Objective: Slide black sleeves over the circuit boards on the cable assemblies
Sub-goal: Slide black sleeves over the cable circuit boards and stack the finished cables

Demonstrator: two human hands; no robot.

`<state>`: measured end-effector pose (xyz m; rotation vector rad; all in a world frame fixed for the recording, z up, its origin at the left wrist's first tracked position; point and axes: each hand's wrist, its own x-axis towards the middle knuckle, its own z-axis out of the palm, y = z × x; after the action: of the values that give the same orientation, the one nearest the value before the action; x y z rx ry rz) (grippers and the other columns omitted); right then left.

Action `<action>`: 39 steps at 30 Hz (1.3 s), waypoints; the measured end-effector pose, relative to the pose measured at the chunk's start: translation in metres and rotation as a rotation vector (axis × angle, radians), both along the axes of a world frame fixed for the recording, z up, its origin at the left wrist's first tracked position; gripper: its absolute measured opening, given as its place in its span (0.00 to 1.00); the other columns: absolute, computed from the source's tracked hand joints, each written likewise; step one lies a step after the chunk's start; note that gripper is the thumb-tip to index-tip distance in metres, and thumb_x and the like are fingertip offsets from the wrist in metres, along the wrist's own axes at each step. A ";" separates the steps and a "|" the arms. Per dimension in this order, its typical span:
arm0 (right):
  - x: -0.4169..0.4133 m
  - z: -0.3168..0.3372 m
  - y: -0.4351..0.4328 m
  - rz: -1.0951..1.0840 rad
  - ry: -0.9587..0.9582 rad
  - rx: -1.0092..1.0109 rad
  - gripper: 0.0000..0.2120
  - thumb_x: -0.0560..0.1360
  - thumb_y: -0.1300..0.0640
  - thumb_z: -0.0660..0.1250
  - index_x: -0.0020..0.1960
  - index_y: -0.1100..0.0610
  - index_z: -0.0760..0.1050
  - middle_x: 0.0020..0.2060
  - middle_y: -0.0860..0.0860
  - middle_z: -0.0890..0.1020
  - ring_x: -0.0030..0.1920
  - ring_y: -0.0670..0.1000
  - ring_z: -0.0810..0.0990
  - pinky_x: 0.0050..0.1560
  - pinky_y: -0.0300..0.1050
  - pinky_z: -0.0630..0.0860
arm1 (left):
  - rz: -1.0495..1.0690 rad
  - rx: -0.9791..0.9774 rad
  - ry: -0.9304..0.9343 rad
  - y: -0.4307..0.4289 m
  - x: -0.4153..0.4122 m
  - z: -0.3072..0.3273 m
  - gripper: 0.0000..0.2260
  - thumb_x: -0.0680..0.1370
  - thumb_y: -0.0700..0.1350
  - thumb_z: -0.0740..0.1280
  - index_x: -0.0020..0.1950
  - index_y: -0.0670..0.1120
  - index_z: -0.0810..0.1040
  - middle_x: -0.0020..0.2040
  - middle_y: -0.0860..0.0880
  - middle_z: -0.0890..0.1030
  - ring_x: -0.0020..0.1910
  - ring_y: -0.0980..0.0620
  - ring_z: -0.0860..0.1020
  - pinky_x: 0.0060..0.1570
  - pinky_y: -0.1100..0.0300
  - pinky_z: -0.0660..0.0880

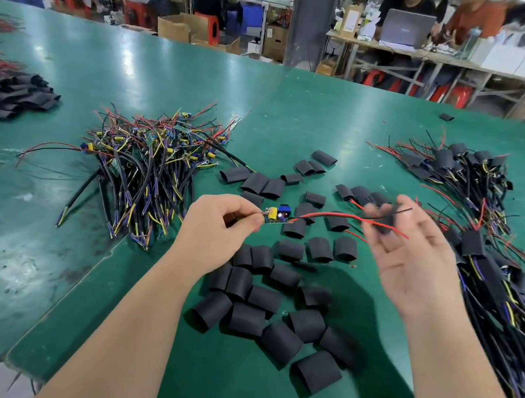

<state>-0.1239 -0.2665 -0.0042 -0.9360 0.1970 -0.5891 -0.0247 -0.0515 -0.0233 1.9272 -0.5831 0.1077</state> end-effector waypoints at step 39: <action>-0.008 0.019 0.018 0.292 -0.142 0.066 0.21 0.59 0.39 0.76 0.48 0.49 0.83 0.47 0.46 0.84 0.54 0.49 0.83 0.43 0.38 0.79 | 0.101 -0.019 0.027 0.002 0.003 -0.003 0.14 0.75 0.41 0.71 0.33 0.57 0.79 0.30 0.54 0.81 0.27 0.58 0.71 0.30 0.66 0.70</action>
<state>-0.1320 -0.2482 0.0150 -0.8367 -0.0479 -0.3748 -0.0218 -0.0493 -0.0264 1.9364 -0.4653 0.1508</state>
